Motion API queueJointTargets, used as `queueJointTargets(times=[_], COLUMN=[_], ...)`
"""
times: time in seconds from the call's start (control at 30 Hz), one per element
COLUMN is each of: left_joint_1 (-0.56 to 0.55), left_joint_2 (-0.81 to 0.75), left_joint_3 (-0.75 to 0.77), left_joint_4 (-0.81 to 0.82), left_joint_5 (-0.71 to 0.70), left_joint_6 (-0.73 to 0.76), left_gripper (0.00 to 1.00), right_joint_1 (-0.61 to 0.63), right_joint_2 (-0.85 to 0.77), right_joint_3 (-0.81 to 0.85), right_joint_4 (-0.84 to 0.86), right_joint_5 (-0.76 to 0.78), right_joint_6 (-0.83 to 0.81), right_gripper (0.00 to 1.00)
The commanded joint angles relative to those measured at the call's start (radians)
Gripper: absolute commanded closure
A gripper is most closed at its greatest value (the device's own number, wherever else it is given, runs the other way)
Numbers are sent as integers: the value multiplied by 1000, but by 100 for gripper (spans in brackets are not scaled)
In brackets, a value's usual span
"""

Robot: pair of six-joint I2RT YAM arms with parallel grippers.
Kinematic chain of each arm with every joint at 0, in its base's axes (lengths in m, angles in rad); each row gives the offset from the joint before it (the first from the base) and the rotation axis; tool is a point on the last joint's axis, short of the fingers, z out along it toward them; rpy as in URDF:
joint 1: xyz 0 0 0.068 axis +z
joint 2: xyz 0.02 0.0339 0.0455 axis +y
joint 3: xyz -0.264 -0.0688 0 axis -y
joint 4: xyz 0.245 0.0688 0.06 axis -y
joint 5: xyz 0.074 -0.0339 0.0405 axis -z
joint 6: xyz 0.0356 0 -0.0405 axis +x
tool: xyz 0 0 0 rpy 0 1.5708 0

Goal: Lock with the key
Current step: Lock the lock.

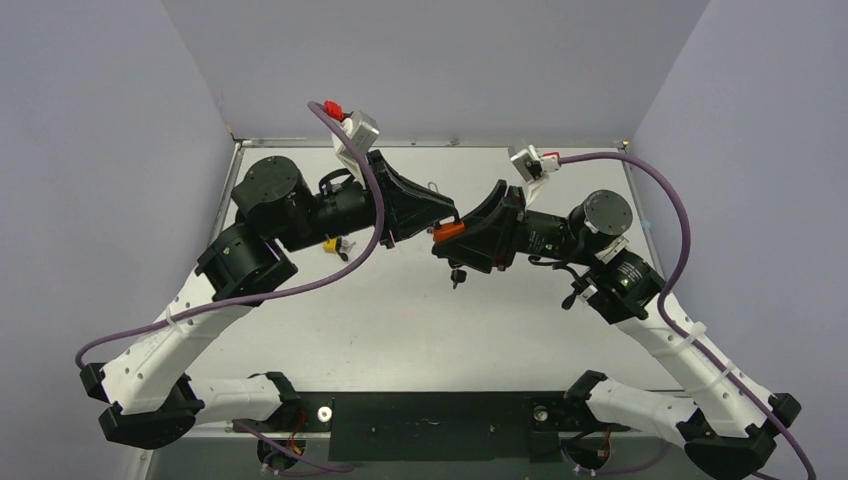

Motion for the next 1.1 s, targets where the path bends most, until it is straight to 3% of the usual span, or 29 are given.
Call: queueJointTargets(times=[0.0,0.8,1.07], left_joint_1=[-47,-130,-138], left_joint_2=[-24,-23,1], left_joint_3=[-46,-145,-125], left_joint_4=[-182,-179,-133], left_joint_5=[49,22,0], left_joint_6=[-8,-17,-31], left_gripper=[100,100,100], right_joint_1=[-101,-200,-193], right_joint_2=[-42,53,70], right_joint_3=[17,216,193], right_joint_4=[238,264,304], right_joint_5=[194,155,142], right_joint_6=[56,83,114], right_gripper=[100,100,100])
